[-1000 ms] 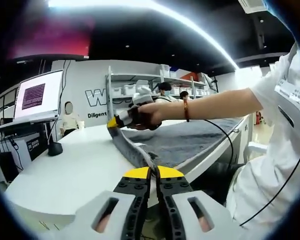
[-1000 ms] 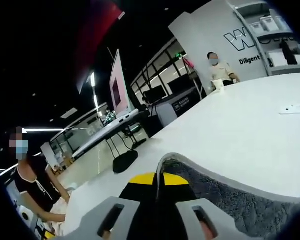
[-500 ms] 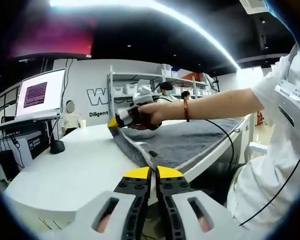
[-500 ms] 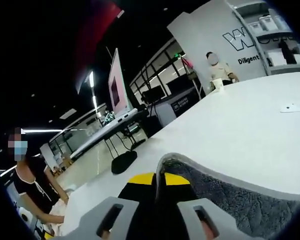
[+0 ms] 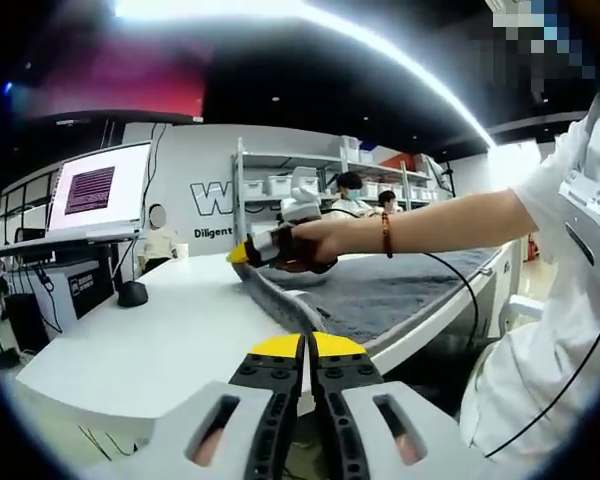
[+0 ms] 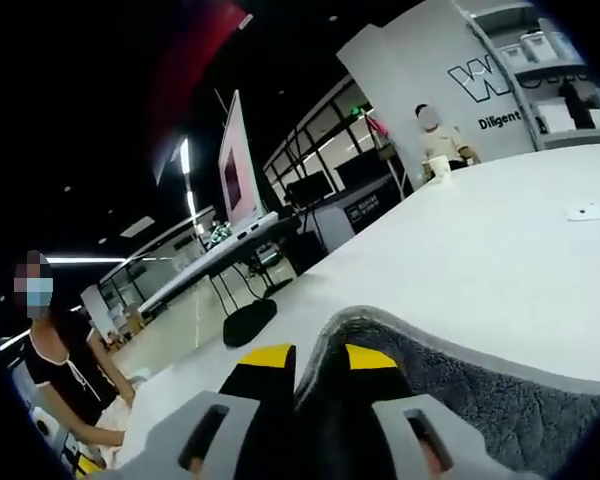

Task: Open the folded towel by lifting each exposed corner and separating the folded layers until the towel lies flat within the target outline without major curled edges

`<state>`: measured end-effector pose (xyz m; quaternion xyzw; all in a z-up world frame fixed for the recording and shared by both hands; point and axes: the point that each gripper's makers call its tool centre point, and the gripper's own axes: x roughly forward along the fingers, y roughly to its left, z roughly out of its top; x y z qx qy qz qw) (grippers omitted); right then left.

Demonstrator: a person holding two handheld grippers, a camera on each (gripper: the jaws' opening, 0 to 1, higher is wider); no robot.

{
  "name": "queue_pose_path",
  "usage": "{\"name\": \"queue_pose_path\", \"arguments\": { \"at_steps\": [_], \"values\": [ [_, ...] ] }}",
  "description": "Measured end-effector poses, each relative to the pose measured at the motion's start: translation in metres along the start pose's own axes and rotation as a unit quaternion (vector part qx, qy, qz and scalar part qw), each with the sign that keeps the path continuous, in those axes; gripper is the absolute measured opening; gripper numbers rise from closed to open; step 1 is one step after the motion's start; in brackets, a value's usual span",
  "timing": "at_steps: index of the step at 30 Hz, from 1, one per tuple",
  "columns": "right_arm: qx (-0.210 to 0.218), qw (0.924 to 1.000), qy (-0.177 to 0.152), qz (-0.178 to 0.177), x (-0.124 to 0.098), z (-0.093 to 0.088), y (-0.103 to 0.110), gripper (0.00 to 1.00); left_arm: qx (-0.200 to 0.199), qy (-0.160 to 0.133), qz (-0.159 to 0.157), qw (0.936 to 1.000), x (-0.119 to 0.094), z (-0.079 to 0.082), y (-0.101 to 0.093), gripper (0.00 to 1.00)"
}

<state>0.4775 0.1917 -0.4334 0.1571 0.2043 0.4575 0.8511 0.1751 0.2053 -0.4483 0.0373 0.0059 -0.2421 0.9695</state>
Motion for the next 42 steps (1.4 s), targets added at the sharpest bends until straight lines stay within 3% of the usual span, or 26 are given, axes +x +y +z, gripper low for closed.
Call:
{"name": "queue_pose_path", "arguments": {
  "at_steps": [7,15,22,25,27,33,36,42],
  "values": [
    [-0.002,0.9999,0.007,0.013,0.003,-0.007,0.010,0.17,-0.004,0.003,0.002,1.0000,0.002,-0.002,0.001,0.01],
    [-0.014,0.9995,0.017,0.021,0.005,-0.014,0.017,0.18,-0.008,-0.019,0.004,0.9998,0.001,0.007,0.001,0.02],
    [-0.043,0.9972,0.041,0.045,0.008,-0.026,0.032,0.31,-0.014,-0.026,0.002,0.9996,0.005,0.009,0.001,0.04],
    [-0.062,0.9945,0.072,0.044,0.006,-0.043,0.034,0.37,-0.012,-0.025,0.000,0.9996,0.008,0.009,-0.001,0.06],
    [-0.064,0.9935,0.082,0.047,0.014,-0.043,0.031,0.42,-0.012,-0.024,-0.002,0.9996,0.010,0.009,-0.002,0.07],
    [-0.069,0.9933,0.080,0.048,0.003,-0.051,0.040,0.42,-0.012,-0.021,-0.008,0.9997,0.013,0.007,-0.004,0.07],
    [-0.069,0.9935,0.075,0.050,0.008,-0.045,0.038,0.42,-0.014,-0.023,-0.008,0.9996,0.014,0.008,-0.004,0.07],
    [-0.081,0.9922,0.078,0.054,0.004,-0.048,0.041,0.42,0.001,-0.015,-0.017,0.9997,0.017,0.006,-0.008,0.11]
  ]
}}
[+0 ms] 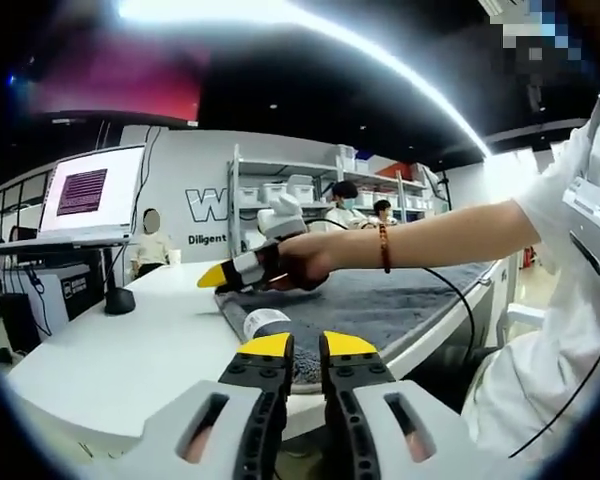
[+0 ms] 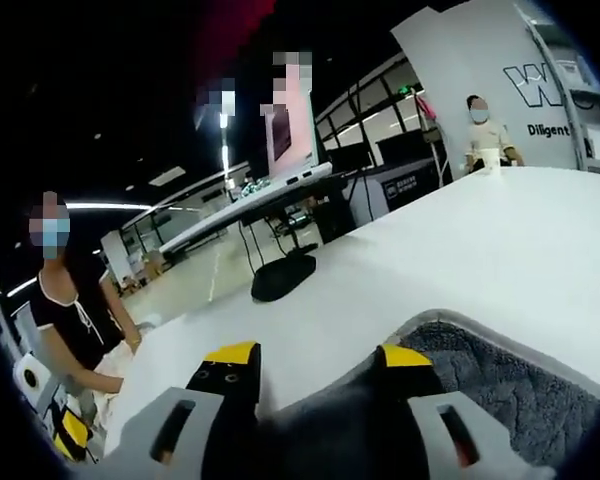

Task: Open the folded towel by lifting each exposed corner and separating the folded layers until the towel lies flat within the target outline without major curled edges

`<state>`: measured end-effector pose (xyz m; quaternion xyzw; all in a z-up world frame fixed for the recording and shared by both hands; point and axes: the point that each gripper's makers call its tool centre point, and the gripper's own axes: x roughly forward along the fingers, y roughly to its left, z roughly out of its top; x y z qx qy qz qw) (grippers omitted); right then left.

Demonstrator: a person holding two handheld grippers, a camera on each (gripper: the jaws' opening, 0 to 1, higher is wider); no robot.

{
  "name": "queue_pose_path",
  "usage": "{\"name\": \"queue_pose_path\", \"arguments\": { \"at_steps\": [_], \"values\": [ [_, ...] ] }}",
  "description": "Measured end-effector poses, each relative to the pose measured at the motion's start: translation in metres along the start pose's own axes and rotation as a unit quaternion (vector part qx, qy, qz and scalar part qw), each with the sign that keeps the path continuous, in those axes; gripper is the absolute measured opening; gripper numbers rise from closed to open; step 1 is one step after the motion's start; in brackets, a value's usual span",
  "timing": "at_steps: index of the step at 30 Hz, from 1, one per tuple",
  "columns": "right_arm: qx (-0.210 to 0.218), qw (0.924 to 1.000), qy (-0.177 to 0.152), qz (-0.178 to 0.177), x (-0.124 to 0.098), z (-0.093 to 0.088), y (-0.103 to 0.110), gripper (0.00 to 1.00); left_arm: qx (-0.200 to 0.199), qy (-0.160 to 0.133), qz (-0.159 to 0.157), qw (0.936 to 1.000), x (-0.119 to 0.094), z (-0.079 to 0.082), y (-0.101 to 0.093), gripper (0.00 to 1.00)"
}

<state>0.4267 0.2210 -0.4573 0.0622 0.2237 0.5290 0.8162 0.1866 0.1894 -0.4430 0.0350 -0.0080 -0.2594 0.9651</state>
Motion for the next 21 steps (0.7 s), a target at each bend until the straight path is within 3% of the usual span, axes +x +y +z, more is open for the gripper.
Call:
{"name": "queue_pose_path", "arguments": {
  "at_steps": [9,21],
  "values": [
    [-0.026,0.9996,0.001,-0.010,-0.003,0.005,-0.007,0.48,-0.005,0.001,-0.005,1.0000,0.004,0.001,-0.001,0.13],
    [-0.042,0.9990,-0.001,-0.015,-0.015,0.005,-0.007,0.55,0.008,0.002,0.006,0.9999,0.009,0.005,-0.001,0.24]
  ]
}}
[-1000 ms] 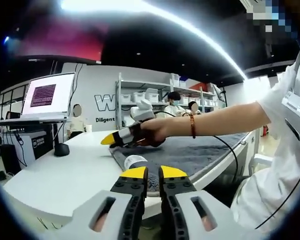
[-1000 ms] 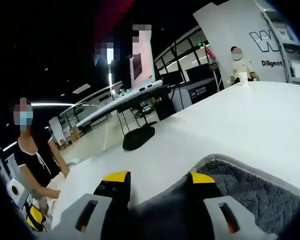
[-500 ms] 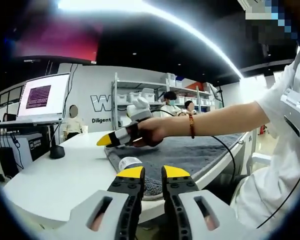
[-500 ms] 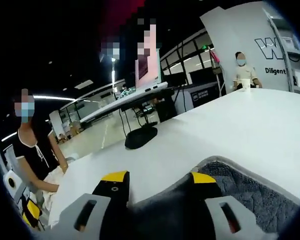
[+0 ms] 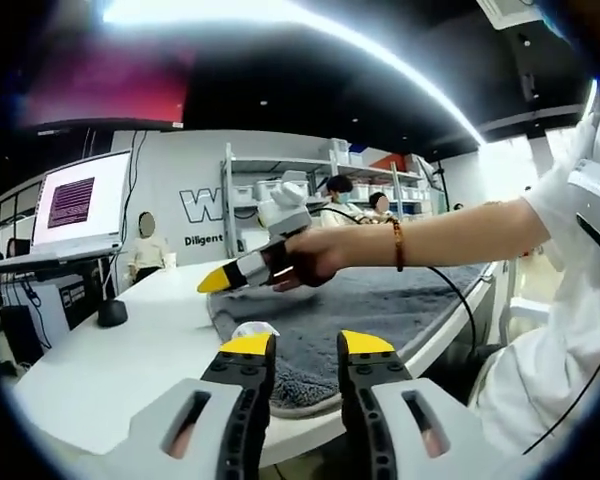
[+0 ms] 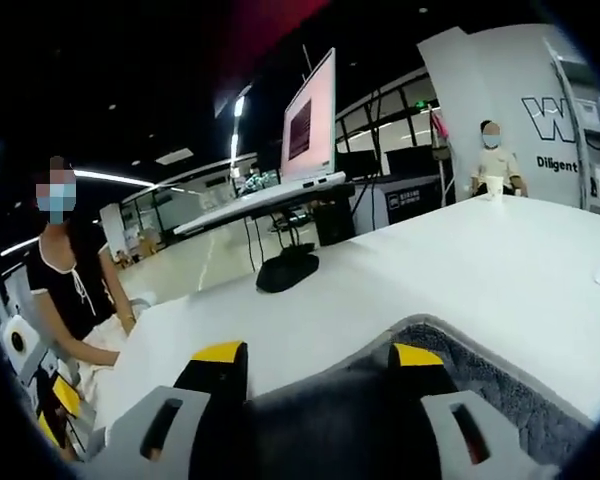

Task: Open the folded towel by lifting each exposed corner and separating the folded layers until the towel lies flat within the target outline without major curled edges

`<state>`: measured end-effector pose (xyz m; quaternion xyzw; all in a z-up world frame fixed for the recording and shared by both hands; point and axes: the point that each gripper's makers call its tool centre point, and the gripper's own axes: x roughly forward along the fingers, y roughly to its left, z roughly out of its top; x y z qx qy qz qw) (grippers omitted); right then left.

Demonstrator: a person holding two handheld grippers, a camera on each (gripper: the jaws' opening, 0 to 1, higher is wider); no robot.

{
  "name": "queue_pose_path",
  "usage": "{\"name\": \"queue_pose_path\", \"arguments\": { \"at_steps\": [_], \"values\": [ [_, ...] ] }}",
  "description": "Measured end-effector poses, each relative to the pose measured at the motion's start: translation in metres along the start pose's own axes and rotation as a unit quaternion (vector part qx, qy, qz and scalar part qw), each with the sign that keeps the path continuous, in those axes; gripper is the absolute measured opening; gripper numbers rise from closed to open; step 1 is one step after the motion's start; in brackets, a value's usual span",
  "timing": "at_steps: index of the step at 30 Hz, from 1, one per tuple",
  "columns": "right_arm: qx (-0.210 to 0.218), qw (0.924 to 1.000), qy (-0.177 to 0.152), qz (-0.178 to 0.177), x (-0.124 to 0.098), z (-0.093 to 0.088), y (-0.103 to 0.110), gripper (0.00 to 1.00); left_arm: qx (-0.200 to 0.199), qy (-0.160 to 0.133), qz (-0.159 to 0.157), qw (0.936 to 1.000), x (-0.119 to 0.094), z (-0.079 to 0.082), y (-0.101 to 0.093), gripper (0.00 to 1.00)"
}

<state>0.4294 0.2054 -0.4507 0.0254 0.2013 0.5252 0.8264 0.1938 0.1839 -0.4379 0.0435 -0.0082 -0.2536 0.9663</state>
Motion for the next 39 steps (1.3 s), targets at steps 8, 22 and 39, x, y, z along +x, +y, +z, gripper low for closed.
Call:
{"name": "queue_pose_path", "arguments": {
  "at_steps": [8,22,39],
  "values": [
    [-0.021,0.9998,0.001,0.004,-0.006,-0.002,0.007,0.55,0.008,0.006,-0.006,0.9999,0.008,0.001,-0.005,0.30],
    [-0.033,0.9993,-0.013,0.014,-0.025,0.003,0.016,0.60,-0.005,-0.003,-0.027,0.9996,0.022,0.012,-0.016,0.35],
    [-0.066,0.9974,-0.030,-0.006,-0.092,-0.005,0.029,0.65,-0.046,-0.027,-0.090,0.9945,0.039,0.038,-0.046,0.48]
  ]
}}
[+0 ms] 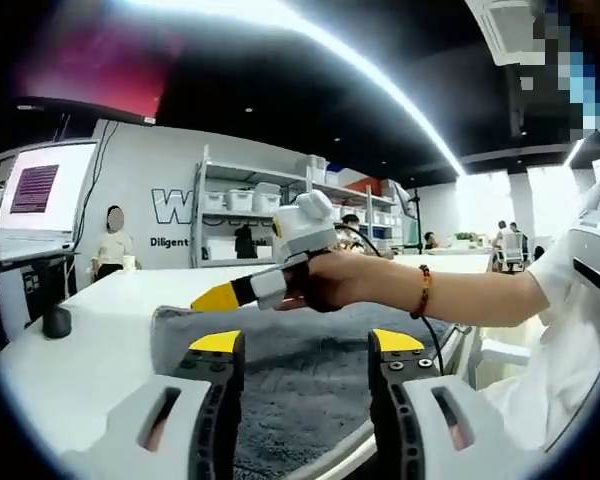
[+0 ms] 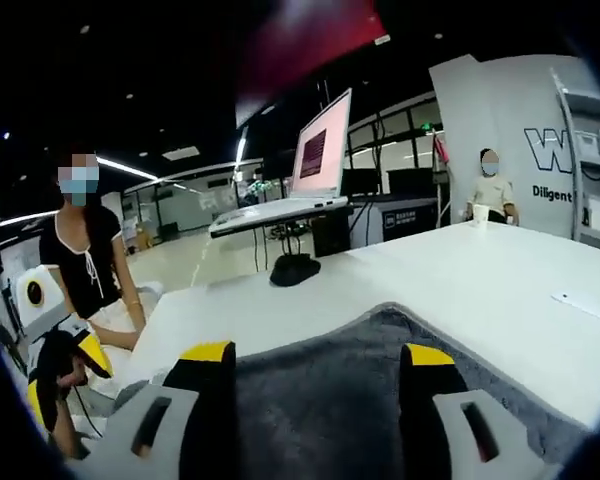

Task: Open the folded towel by lifting each exposed corner and separating the folded layers until the towel lies flat within the target outline without major curled edges

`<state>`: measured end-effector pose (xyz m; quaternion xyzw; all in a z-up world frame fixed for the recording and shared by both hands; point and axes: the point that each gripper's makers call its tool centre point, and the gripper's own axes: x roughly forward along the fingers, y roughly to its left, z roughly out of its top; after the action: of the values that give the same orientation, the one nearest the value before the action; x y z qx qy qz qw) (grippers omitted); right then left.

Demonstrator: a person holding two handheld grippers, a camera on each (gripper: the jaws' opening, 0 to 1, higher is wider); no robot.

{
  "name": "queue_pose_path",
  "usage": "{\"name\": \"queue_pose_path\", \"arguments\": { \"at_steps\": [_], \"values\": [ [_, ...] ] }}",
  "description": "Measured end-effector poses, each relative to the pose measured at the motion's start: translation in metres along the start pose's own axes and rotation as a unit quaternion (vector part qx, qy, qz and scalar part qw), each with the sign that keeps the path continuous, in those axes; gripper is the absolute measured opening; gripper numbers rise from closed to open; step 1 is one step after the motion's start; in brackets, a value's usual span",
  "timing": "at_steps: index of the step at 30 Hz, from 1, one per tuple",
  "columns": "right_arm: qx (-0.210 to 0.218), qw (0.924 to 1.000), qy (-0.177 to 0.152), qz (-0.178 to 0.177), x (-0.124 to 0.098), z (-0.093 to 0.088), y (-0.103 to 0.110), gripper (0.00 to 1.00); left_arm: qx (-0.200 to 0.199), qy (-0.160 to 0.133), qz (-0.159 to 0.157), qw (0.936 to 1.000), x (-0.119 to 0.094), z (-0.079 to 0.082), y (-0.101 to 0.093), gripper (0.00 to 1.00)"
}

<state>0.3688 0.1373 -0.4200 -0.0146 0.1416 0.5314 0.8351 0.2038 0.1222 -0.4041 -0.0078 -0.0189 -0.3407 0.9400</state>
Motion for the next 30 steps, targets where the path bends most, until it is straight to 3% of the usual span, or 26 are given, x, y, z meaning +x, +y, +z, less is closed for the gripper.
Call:
{"name": "queue_pose_path", "arguments": {
  "at_steps": [7,12,17,23,29,30],
  "values": [
    [-0.009,0.9997,-0.009,-0.018,-0.029,0.004,-0.012,0.66,0.009,0.000,-0.027,0.9996,0.015,0.013,-0.012,0.50],
    [-0.006,0.9990,-0.042,-0.010,-0.050,0.013,-0.008,0.67,0.009,0.013,-0.042,0.9990,0.025,0.009,-0.015,0.52],
    [-0.023,0.9988,-0.040,-0.017,-0.062,0.014,-0.013,0.69,0.010,0.021,-0.041,0.9989,0.031,0.006,-0.014,0.54],
    [-0.042,0.9973,-0.055,-0.027,-0.093,0.021,-0.018,0.70,0.012,0.035,-0.050,0.9981,0.040,0.005,-0.014,0.55],
    [-0.053,0.9956,-0.068,-0.035,-0.119,0.025,-0.008,0.71,0.018,0.036,-0.060,0.9974,0.047,0.008,-0.021,0.59],
    [-0.058,0.9951,-0.072,-0.035,-0.127,0.021,0.003,0.71,0.019,0.036,-0.061,0.9973,0.047,0.008,-0.022,0.60]
  ]
}}
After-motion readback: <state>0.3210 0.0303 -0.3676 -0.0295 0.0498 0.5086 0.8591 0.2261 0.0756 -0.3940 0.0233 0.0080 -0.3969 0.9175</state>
